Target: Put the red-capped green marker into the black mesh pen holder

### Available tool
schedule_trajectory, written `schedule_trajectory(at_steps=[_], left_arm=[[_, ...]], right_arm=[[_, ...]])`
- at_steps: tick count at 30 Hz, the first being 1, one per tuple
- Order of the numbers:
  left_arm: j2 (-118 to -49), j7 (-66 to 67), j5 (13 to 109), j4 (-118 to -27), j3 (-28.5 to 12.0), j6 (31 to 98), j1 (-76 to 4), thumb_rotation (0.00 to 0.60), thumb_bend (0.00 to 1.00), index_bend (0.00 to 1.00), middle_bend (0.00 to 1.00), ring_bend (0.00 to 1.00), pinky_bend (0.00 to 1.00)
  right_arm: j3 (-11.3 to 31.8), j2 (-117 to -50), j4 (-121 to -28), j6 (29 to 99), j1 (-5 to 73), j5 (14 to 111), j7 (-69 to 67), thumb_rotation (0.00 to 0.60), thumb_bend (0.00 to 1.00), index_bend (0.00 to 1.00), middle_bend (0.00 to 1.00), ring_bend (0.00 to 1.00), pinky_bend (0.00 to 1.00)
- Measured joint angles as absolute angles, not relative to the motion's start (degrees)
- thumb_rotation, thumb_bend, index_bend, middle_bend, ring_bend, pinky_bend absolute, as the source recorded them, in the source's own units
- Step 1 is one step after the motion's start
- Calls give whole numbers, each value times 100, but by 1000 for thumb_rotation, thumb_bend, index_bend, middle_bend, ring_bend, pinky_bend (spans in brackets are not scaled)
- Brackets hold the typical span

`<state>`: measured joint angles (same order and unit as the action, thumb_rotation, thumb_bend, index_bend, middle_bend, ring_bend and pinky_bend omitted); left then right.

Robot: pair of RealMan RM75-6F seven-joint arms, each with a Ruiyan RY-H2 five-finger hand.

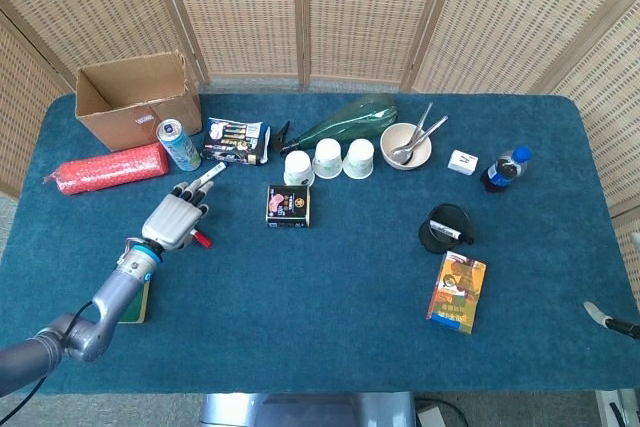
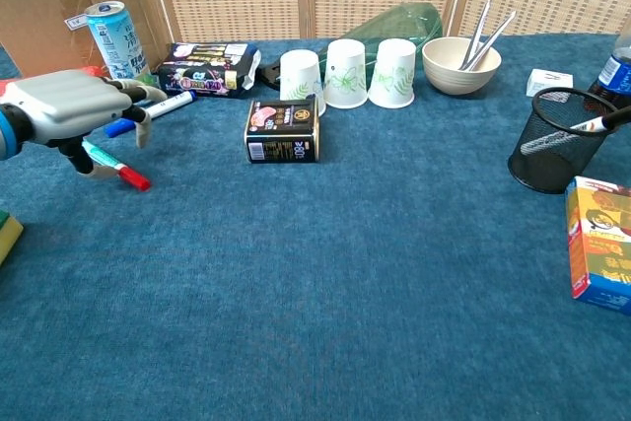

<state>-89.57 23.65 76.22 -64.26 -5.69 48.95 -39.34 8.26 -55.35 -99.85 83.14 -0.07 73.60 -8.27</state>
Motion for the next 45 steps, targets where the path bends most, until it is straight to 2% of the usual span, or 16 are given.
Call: schedule_trajectory(at_steps=[11, 19, 28, 45], left_arm=[[-9124, 2440, 7546, -6354, -507, 4856, -4006, 600, 335, 398, 0, 0, 169], [-9236, 2496, 7465, -6227, -454, 4810, -4022, 600, 340, 458, 0, 0, 172], [-9323, 2561, 7439, -6165, -448, 4881, -4046, 600, 381, 646, 0, 0, 213], [-9167, 2478, 7449, -6457, -460, 5148, -3976, 600, 396, 652, 0, 0, 221]], right_arm=[[828, -5526, -9964, 8276, -4, 7344, -894, 600, 0, 0, 0, 0, 24], [818, -5514, -9957, 8243, 1, 7367, -955, 600, 0, 0, 0, 0, 24], [814, -5494, -9957, 8223, -2, 7379, -1045, 600, 0, 0, 0, 0, 25], [797, -5476, -9959, 8204, 0, 7404, -1066, 600, 0, 0, 0, 0, 24]])
